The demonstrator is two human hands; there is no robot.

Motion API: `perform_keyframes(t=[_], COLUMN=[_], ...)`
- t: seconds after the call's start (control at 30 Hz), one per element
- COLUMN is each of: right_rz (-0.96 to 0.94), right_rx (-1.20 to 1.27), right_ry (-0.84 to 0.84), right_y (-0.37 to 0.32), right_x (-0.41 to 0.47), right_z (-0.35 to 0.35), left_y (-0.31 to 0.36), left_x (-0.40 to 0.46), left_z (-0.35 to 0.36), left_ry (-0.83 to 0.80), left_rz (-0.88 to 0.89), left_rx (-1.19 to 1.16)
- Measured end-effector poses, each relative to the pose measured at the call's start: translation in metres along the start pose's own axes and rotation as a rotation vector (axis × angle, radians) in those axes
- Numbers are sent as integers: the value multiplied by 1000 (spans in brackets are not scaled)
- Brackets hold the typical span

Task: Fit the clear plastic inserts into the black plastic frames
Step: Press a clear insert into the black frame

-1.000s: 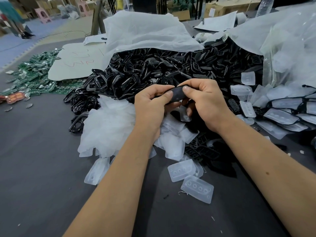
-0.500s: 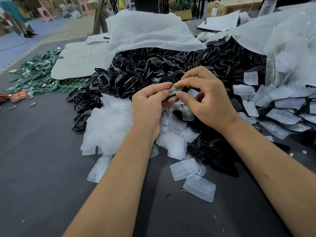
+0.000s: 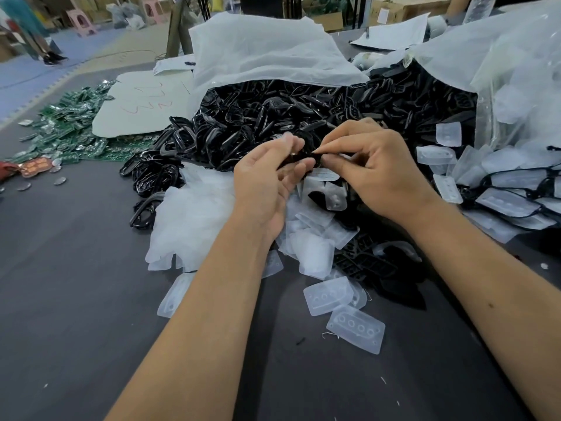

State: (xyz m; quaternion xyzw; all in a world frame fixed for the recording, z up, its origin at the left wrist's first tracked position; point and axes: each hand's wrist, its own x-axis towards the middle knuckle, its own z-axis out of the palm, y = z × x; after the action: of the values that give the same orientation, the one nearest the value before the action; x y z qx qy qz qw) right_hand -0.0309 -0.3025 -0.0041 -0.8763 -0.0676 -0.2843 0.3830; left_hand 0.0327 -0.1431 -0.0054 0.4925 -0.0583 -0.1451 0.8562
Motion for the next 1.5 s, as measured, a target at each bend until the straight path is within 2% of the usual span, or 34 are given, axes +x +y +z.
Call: perform_keyframes(t=[0.13, 0.23, 0.4, 0.57, 0.73, 0.9, 1.07, 1.2, 1.33, 1.5], right_rz=[330, 473, 575, 571, 555, 475, 348, 220, 152, 108], right_rx=[461, 675, 917, 976, 897, 843, 620, 286, 113, -148], right_ry=[156, 131, -55, -35, 35, 26, -17, -41, -83, -94], right_y=[-4, -6, -1, 0, 4, 11, 13, 7, -6, -17], right_x=[3, 6, 5, 3, 2, 1, -2, -1, 0, -14], right_z=[7, 5, -5, -3, -2, -5, -14, -25, -37, -65], left_y=[-1, -5, -5, -6, -7, -10, -12, -14, -9, -7], left_x=[1, -1, 0, 1, 1, 1, 3, 4, 4, -7], left_z=[-1, -2, -1, -1, -1, -3, -6, -4, -2, 19], left_ry=[-64, -122, -121, -94, -124, -153, -161, -235, -259, -341], left_rz=[-4, 33, 31, 16, 23, 40, 82, 237, 327, 447], left_rx=[-58, 15, 72, 75, 116, 150, 198, 371, 479, 748])
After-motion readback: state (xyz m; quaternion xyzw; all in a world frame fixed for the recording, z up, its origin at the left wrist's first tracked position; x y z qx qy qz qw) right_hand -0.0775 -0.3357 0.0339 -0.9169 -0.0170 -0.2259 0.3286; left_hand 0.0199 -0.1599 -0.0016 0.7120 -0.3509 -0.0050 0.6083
